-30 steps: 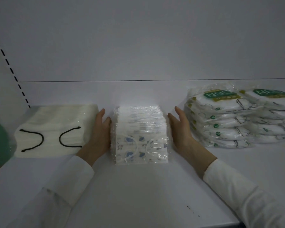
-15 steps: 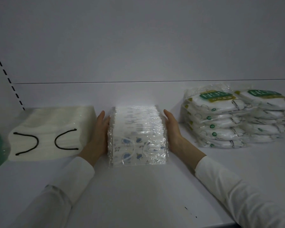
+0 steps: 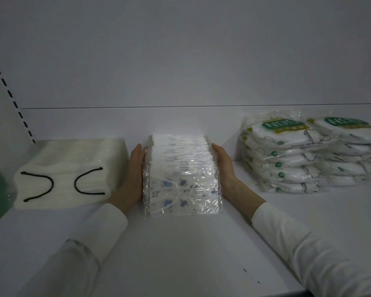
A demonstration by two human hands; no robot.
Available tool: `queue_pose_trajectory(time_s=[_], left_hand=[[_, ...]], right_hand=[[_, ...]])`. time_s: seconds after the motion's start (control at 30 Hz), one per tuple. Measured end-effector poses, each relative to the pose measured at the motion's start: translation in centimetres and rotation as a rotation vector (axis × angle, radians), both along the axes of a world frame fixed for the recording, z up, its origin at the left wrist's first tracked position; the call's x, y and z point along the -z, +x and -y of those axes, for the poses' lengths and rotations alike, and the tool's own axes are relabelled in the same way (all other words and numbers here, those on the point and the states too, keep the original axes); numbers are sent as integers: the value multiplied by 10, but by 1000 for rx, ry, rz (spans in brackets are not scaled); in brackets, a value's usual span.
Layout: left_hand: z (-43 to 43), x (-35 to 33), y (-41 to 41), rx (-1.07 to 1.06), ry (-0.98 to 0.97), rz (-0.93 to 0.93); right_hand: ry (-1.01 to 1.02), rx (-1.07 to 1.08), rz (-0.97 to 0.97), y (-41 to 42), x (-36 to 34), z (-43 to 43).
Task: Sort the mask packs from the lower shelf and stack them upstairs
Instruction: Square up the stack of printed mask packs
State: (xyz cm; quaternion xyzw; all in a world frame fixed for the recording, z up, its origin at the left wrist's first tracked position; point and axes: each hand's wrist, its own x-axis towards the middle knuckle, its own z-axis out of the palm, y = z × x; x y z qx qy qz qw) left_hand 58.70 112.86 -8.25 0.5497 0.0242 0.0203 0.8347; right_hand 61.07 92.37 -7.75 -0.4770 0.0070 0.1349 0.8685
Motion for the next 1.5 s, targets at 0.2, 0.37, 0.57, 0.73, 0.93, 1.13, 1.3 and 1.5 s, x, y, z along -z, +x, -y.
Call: queue_pose_trajectory(time_s=[0.2, 0.37, 0.57, 0.73, 0.93, 1.13, 1.3, 1.5], left_hand=[[3, 6, 0, 18, 40, -7], [-5, 2, -4, -27, -57, -104], [3, -5, -12, 35, -126, -112], [1, -2, -10, 6, -59, -99], [-2, -2, -14, 0, -19, -140], [3, -11, -21, -128, 327, -16], [-1, -22, -34, -393, 791, 206], [7, -47, -49, -458, 1059, 529]], right_hand=[[-50, 49, -19, 0, 2, -2], [-55, 65, 53, -5, 1, 8], [-92, 21, 14, -8, 1, -1], [-82, 25, 18, -7, 5, -1], [-124, 12, 36, -5, 9, 4], [-299, 115, 86, -8, 9, 8], [-758, 243, 527, -29, -14, 14], [-1031, 302, 848, -41, -43, 22]])
